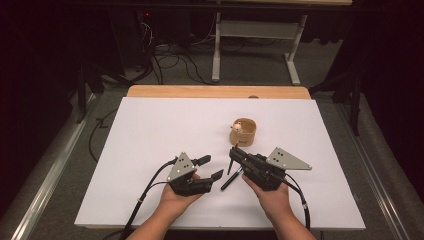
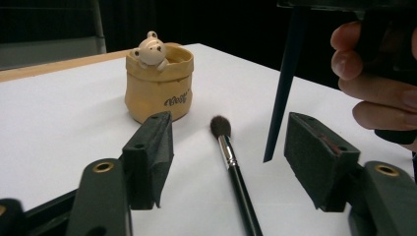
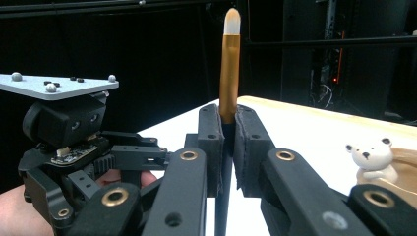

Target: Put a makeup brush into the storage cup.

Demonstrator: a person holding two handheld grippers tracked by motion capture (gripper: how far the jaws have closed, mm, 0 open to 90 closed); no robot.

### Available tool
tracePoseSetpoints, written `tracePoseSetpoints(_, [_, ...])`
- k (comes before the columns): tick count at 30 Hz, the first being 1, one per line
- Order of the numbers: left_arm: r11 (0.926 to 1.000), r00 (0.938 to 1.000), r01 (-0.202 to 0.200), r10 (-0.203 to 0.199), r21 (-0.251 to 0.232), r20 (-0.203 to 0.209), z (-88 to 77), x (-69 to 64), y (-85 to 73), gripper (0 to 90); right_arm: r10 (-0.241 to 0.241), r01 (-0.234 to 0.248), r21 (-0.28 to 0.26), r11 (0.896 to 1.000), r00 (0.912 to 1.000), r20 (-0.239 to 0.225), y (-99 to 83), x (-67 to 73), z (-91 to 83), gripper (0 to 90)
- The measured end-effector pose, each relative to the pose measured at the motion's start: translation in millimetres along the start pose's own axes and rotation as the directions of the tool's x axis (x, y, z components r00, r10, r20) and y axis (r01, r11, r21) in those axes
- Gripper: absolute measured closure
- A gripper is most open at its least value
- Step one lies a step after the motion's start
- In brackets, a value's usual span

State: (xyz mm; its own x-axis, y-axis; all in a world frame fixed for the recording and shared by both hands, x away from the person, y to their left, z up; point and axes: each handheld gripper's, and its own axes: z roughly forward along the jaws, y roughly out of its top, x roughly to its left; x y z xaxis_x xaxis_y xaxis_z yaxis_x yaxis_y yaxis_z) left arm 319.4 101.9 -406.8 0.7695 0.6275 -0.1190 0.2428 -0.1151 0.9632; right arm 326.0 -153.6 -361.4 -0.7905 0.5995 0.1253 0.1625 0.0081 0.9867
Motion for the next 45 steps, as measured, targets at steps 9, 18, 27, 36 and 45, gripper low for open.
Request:
tracePoseSetpoints(9, [0.9999, 0.9997, 0.01, -0.01, 0.003, -0.021, -4.5, 7.7, 0.5, 23.3, -0.011, 0.011, -0.01, 1.0, 0.9997, 0.02, 2.3, -5.3, -5.8, 85.4])
tracePoseSetpoints(18, [0.9987, 0.9969, 0.048, -0.047, 0.015, -0.063, -12.5, 21.3, -0.1, 11.7, -0.015, 0.016, -0.016, 1.0, 0.9987, 0.048, 3.9, -11.3, -12.4, 85.3])
tracePoseSetpoints(27, [0.9987, 0.995, 0.05, -0.049, 0.013, -0.087, -22.3, 27.4, -3.4, 3.2, -0.014, 0.017, -0.033, 0.999, 0.9965, 0.083, 5.5, -21.1, -19.9, 85.3])
tracePoseSetpoints(36, [0.9988, 0.992, 0.048, -0.046, 0.012, -0.118, -37.1, 40.3, -1.5, 0.1, -0.007, 0.012, -0.04, 0.999, 0.9922, 0.125, 6.2, -28.6, -26.1, 85.2])
tracePoseSetpoints(45, [0.9989, 0.9894, 0.025, -0.019, 0.04, -0.144, -52.8, 51.3, -4.5, 0.0, -0.022, 0.031, -0.049, 0.998, 0.9867, 0.161, 7.6, -35.2, -32.1, 85.3])
